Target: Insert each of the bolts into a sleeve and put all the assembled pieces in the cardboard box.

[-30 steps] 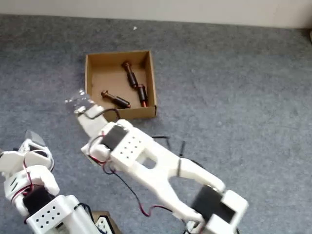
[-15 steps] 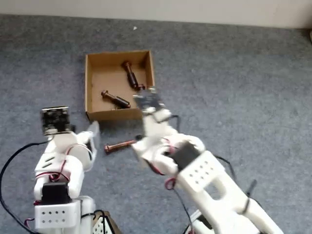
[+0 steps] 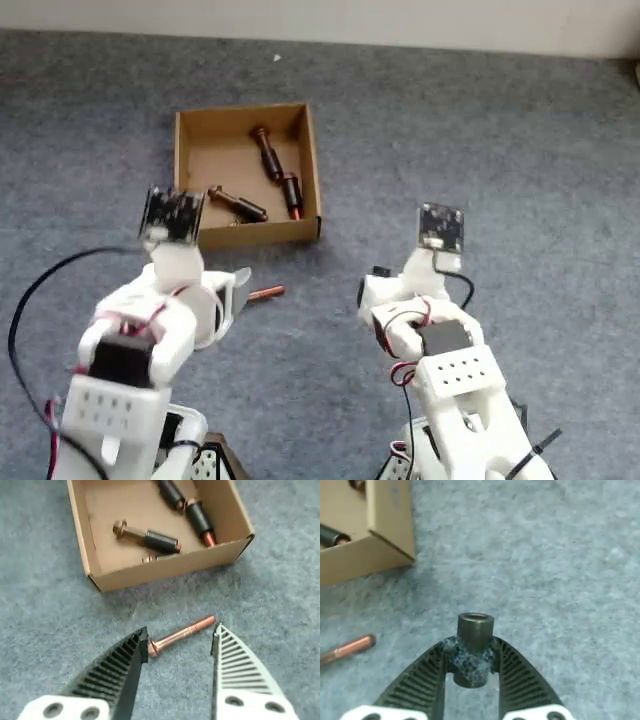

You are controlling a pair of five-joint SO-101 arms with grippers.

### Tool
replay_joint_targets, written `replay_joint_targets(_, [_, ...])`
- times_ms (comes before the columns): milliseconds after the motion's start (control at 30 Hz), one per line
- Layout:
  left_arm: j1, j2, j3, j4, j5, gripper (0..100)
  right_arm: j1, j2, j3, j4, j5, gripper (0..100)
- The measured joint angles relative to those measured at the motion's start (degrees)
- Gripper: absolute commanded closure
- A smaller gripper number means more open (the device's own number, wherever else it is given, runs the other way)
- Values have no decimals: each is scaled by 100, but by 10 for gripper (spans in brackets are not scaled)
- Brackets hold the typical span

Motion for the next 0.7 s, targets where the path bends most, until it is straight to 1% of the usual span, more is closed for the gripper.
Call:
replay_joint_targets(133, [9, 1468, -703, 0, 484, 787, 316, 0, 299, -536, -26, 994])
replay_joint_targets(167, [0, 1837, -879, 0, 659, 811, 396, 0, 334, -659, -26, 994])
replay_joint_targets(267, [9, 2778, -1389, 0, 1213, 925, 484, 0, 352, -809, -26, 994])
replay_joint_targets(333, [62, 3358, -1679, 0, 1451, 990, 501, 0, 352, -844, -26, 994])
replay_joint_targets(533, [211, 4809, -2215, -9, 1679, 968, 519, 0, 352, -862, -26, 994])
replay_joint_targets(633, [229, 5222, -2233, -9, 2207, 947, 519, 0, 352, -862, -26, 994])
replay_joint_targets(700, [308, 5371, -2233, -9, 2734, 907, 519, 0, 352, -862, -26, 994])
